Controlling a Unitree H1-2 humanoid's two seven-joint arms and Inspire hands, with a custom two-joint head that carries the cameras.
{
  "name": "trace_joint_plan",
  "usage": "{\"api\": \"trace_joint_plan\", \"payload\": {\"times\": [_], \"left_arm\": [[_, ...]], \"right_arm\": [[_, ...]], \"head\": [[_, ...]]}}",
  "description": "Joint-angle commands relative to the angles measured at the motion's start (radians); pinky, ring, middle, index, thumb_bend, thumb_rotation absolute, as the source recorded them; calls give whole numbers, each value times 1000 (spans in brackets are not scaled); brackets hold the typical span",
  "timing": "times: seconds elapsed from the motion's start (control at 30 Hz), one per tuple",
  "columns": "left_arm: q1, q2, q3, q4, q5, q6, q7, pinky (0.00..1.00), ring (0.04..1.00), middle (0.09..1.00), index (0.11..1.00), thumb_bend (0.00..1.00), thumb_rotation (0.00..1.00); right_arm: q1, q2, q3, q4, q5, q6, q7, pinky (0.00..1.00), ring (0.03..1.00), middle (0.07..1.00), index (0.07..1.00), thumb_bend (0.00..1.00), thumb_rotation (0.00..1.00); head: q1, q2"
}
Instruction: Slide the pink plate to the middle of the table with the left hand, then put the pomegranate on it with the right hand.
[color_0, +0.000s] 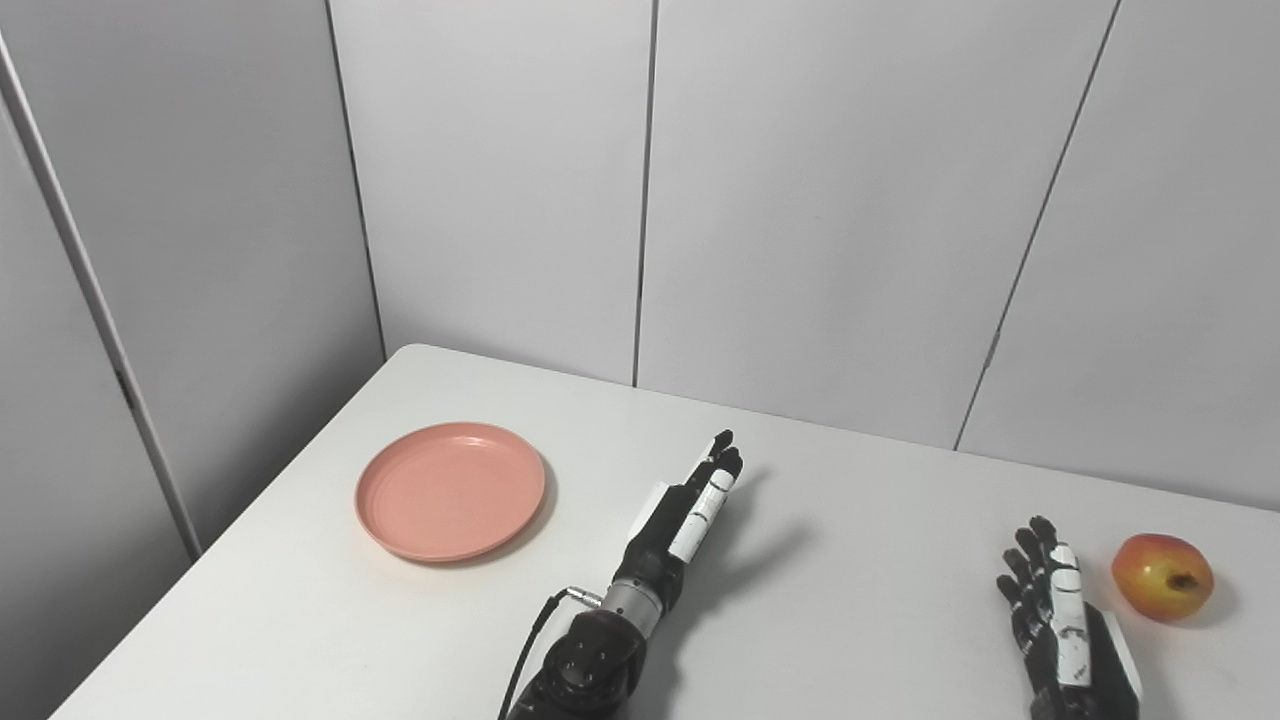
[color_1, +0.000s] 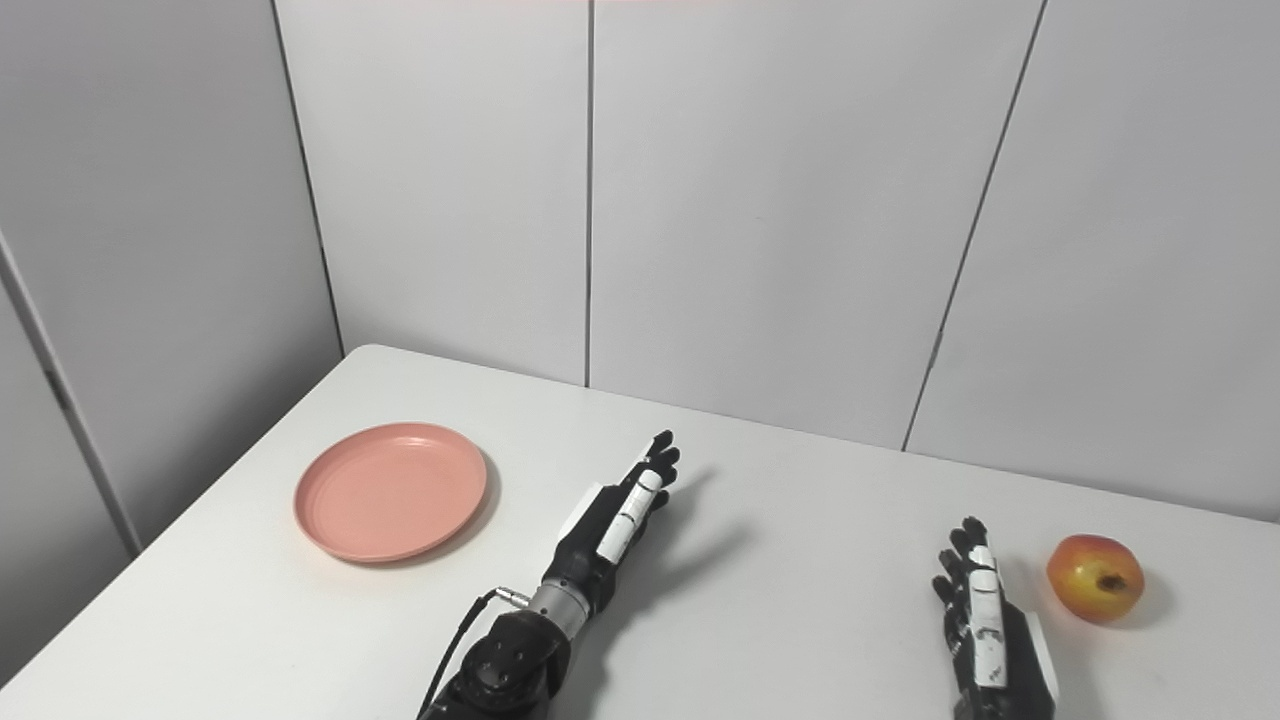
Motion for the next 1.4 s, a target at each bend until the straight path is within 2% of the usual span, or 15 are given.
{"api": "trace_joint_plan", "payload": {"times": [0.0, 0.07, 0.2, 0.27, 0.43, 0.63, 0.87, 1.13, 1.37], "left_arm": [[41, 10, 2, 38, -13, -52, -15, 941, 969, 990, 985, 524, 1000], [35, 15, 5, 51, -28, -68, -29, 950, 981, 998, 997, 531, 1000], [35, 16, 10, 50, 8, -71, 26, 907, 949, 974, 973, 555, 1000], [43, 14, 15, 33, 9, -67, 42, 920, 946, 972, 963, 557, 1000], [43, 22, 35, 22, -72, -109, -19, 971, 989, 999, 997, 553, 1000], [30, 18, 66, -3, -112, -106, -20, 976, 993, 1000, 1000, 569, 1000], [9, 39, 100, -40, -156, -110, -33, 1000, 1000, 1000, 1000, 578, 1000], [-22, 71, 159, -82, -201, -88, -23, 1000, 1000, 1000, 1000, 590, 1000], [-32, 106, 181, -123, -173, -32, 29, 970, 979, 984, 987, 592, 1000]], "right_arm": [[-14, 3, 1, -5, 2, -47, 8, 1000, 1000, 1000, 1000, 350, 992], [-19, 3, 2, 4, 0, -56, 9, 1000, 1000, 1000, 1000, 351, 985], [-23, 9, 2, 13, -9, -61, -1, 1000, 993, 999, 1000, 358, 982], [-25, 11, 5, 17, -10, -60, 3, 1000, 999, 1000, 1000, 355, 997], [-28, 15, 10, 35, -17, -67, 2, 1000, 1000, 1000, 1000, 396, 982], [-41, 18, 8, 73, -19, -98, 3, 1000, 1000, 1000, 1000, 398, 997], [-55, 24, 1, 103, -6, -108, 5, 1000, 1000, 1000, 1000, 395, 983], [-64, 27, 2, 116, -17, -122, -6, 1000, 998, 1000, 1000, 407, 959], [-65, 28, 4, 108, -23, -107, -18, 1000, 999, 1000, 1000, 416, 944]], "head": [[-7, 0], [-14, -2], [-30, 4], [-42, 2], [-57, 3], [-52, -13], [-55, -18], [-62, -17], [-69, -18]]}}
